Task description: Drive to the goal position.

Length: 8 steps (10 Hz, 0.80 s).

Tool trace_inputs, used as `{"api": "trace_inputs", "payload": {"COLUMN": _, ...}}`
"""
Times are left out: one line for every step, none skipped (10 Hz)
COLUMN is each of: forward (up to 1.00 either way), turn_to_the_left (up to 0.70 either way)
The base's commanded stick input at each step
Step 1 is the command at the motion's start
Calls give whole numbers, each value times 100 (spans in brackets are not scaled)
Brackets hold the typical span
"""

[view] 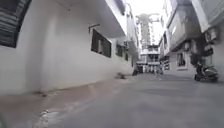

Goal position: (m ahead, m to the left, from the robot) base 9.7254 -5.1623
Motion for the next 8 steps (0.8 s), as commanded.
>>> {"api": "trace_inputs", "payload": {"forward": 100, "turn_to_the_left": -40}}
{"api": "trace_inputs", "payload": {"forward": 100, "turn_to_the_left": -40}}
{"api": "trace_inputs", "payload": {"forward": 100, "turn_to_the_left": -40}}
{"api": "trace_inputs", "payload": {"forward": 100, "turn_to_the_left": -31}}
{"api": "trace_inputs", "payload": {"forward": 100, "turn_to_the_left": -5}}
{"api": "trace_inputs", "payload": {"forward": 100, "turn_to_the_left": 0}}
{"api": "trace_inputs", "payload": {"forward": 100, "turn_to_the_left": 0}}
{"api": "trace_inputs", "payload": {"forward": 100, "turn_to_the_left": 0}}
